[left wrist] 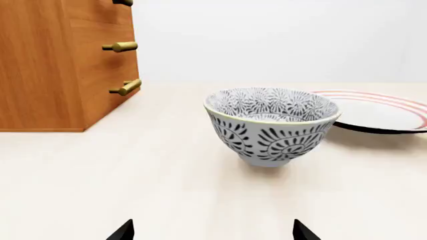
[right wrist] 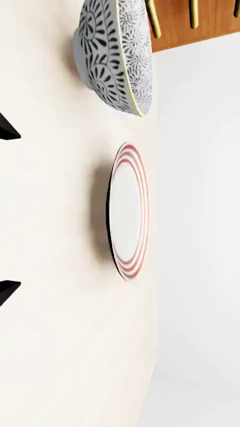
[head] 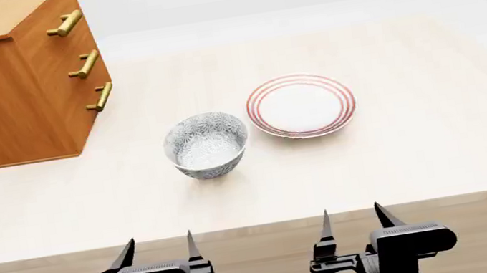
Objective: Open the bottom drawer of the cabinet.
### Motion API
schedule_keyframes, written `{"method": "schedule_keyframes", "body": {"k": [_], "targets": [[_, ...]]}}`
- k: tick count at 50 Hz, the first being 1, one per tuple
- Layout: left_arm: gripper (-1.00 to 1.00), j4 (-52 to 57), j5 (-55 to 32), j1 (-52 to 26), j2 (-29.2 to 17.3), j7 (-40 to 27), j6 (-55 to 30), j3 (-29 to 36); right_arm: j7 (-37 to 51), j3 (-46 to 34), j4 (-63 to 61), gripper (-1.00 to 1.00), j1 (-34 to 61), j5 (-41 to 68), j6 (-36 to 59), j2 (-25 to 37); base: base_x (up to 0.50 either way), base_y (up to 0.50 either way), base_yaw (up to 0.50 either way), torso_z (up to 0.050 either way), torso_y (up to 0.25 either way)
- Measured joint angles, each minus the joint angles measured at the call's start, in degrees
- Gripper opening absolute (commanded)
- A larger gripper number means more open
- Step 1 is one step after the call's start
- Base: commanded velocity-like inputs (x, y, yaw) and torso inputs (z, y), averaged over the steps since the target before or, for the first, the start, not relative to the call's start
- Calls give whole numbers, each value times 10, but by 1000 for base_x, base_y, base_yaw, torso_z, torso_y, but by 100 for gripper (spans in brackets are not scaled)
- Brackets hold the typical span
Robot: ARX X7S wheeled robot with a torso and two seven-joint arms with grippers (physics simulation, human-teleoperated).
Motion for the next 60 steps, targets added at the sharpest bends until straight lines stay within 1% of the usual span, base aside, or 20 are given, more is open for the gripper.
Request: {"method": "schedule_keyframes", "body": {"k": [16,27,31,36,38,41,49,60], "targets": [[100,-17,-6,-6,-19,-25,4,25,25,-18,7,100,3,24,-6,19,6,469,0,0,0],[100,-22,-12,-9,-32,-39,3,39,39,-33,8,100,5,37,-2,29,0,1,0,0,0],[100,19,-10,-15,-38,-44,-51,47,48,-42,-38,100,10,33,56,37,0,0,0,0,0],[100,136,-12,-50,-45,-48,-177,49,53,-45,-164,100,35,43,190,51,16,0,0,0,0],[100,176,-12,-63,-47,-49,-218,50,52,-47,-207,100,42,47,229,56,500,0,0,0,0],[100,216,-13,-76,-51,-52,-258,51,54,-48,-253,100,51,51,272,63,500,0,0,0,0],[100,266,-18,-93,-58,-57,-313,53,58,-50,-316,100,62,58,335,73,500,0,0,0,0],[100,280,-22,-102,-65,-64,-332,58,62,-49,-340,100,70,67,359,80,500,0,0,0,0]]}}
